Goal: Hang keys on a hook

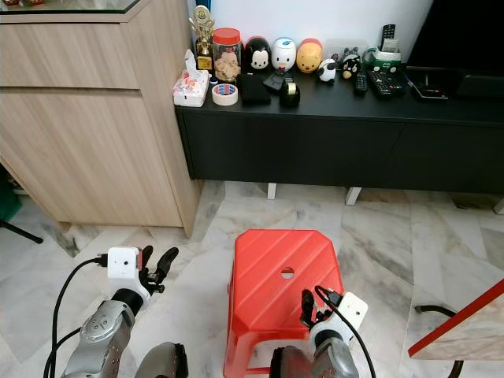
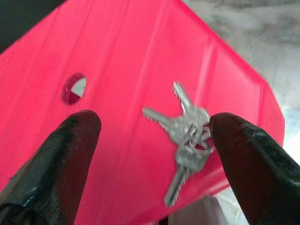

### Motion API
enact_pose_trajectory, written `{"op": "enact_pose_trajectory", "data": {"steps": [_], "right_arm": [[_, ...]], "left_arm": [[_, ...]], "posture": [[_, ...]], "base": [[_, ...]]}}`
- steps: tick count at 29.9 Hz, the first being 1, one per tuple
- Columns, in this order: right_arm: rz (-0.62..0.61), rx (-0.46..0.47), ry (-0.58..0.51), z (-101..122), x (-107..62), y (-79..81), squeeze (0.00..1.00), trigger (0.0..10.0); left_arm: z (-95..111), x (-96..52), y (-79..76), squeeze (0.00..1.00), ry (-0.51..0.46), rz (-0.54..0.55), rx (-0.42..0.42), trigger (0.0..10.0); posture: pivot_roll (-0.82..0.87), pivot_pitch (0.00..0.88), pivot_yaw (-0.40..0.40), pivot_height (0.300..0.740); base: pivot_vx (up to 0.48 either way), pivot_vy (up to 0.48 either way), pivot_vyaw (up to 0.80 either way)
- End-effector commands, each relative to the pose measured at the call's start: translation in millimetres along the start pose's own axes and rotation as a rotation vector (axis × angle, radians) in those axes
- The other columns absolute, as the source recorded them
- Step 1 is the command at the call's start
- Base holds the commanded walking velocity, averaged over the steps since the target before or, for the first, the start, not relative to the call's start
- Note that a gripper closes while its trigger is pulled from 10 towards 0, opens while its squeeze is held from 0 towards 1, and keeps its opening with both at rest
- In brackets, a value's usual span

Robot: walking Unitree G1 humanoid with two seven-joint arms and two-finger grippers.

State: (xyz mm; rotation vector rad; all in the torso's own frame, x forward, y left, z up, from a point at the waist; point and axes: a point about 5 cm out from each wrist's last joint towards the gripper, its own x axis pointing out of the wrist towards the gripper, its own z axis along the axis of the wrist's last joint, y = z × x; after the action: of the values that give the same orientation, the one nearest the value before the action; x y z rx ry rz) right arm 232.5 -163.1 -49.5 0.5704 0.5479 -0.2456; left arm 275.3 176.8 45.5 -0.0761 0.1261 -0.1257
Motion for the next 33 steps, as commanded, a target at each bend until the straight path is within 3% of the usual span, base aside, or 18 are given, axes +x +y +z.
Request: {"op": "enact_pose_trajectory", "data": {"steps": [1,15,33], "right_arm": [[0.003,0.018,0.034,-11,-5.7,-6.7,0.0,10.0],[-0.012,0.037,0.02,-18,-15.3,-24.6,0.0,10.0],[-0.01,0.009,0.09,-24,-12.2,-18.1,0.0,10.0]], "left_arm": [[-5,-2.7,0.2,0.0,0.019,-0.001,0.018,10.0],[-7,-2.6,0.0,0.0,0.024,0.01,0.021,10.0],[-7,-2.8,0.2,0.0,0.021,0.01,0.026,10.0]], "posture": [[0.02,0.076,-0.055,0.626],[0.01,0.071,-0.062,0.626],[0.02,0.075,-0.058,0.626]], "base": [[0.0,0.0,0.0],[0.0,0.0,0.0],[0.0,0.0,0.0]]}}
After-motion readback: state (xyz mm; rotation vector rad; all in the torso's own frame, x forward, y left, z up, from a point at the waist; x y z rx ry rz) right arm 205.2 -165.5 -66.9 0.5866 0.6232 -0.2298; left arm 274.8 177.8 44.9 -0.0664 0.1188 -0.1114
